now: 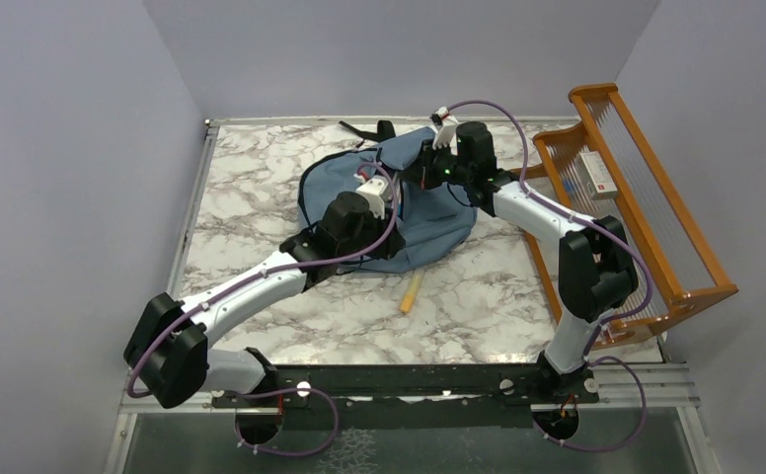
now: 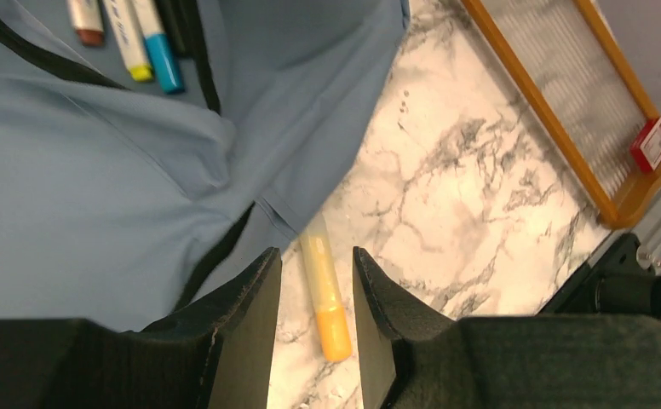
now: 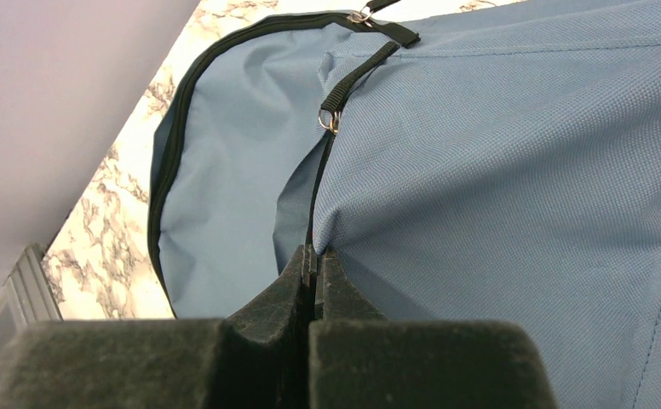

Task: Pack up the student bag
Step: Place the stationery in the student bag.

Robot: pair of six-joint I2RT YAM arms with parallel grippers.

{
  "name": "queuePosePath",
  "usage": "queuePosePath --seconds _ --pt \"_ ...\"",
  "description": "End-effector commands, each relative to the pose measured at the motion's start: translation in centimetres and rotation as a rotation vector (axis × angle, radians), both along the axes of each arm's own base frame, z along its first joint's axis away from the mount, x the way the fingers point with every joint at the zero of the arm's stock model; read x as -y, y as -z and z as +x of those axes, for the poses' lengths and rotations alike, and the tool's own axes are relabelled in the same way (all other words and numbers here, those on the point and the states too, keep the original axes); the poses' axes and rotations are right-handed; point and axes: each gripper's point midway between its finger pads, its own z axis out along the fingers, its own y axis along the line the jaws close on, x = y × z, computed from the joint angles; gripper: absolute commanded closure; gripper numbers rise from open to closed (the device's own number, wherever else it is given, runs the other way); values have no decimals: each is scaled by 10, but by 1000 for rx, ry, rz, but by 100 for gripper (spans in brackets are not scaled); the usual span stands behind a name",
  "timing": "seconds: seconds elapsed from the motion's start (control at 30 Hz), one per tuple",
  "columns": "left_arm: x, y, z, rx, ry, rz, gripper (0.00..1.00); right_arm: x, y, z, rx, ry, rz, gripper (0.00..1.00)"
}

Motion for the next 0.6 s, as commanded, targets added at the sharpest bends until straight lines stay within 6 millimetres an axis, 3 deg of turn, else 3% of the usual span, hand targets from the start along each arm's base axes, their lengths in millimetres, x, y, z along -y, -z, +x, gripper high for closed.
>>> queuePosePath --seconds 0.0,0.33,0.57 --pt "10 -2 -19 48 -26 -21 62 -5 -31 -10 71 -33 46 99" --pt "31 69 -67 21 -5 168 59 -7 -26 -8 62 -38 43 99" --pt "36 103 -69 -18 -12 253 59 -6 -23 -8 58 -36 34 99"
